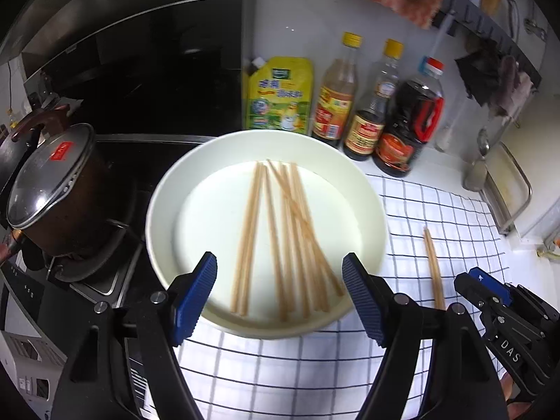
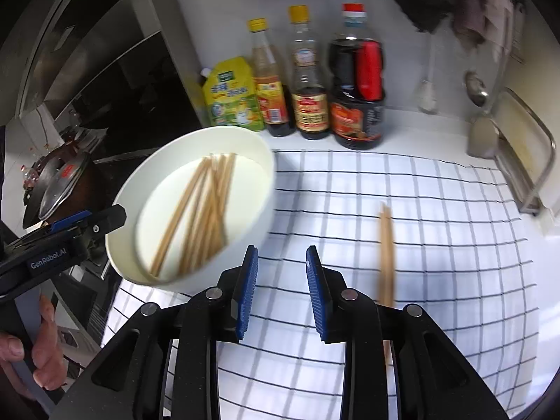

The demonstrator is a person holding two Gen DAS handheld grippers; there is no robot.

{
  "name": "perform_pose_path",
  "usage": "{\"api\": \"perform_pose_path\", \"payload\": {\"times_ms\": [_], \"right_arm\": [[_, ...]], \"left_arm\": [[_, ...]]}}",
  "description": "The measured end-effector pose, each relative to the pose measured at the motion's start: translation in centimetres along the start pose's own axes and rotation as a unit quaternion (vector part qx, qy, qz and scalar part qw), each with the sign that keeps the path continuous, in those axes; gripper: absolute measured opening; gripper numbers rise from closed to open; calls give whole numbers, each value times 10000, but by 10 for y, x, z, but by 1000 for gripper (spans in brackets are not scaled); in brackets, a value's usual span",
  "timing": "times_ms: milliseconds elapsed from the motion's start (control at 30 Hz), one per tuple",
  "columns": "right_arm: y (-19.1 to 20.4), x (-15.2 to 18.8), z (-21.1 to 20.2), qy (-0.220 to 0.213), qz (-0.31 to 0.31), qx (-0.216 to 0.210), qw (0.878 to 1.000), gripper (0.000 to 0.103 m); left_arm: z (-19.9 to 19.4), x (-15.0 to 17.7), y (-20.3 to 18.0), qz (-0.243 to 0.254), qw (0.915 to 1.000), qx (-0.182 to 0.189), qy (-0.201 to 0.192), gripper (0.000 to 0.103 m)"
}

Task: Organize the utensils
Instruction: 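Move both open tools back over the remaining chopsticks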

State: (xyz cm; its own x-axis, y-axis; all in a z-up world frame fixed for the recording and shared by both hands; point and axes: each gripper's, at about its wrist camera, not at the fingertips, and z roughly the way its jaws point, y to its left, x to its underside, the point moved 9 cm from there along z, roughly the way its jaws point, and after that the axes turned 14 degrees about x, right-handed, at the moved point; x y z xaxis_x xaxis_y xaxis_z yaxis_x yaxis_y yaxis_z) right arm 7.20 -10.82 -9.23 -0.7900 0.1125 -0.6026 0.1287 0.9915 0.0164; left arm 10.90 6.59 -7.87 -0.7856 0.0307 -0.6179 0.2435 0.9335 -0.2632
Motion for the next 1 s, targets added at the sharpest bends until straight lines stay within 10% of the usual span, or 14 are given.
{"api": "perform_pose_path", "payload": {"times_ms": [1000], "right_arm": [[-114, 73, 104, 746, 238, 339, 9964, 29]], "left_arm": [[61, 68, -98, 291, 9981, 216, 499, 73]]}}
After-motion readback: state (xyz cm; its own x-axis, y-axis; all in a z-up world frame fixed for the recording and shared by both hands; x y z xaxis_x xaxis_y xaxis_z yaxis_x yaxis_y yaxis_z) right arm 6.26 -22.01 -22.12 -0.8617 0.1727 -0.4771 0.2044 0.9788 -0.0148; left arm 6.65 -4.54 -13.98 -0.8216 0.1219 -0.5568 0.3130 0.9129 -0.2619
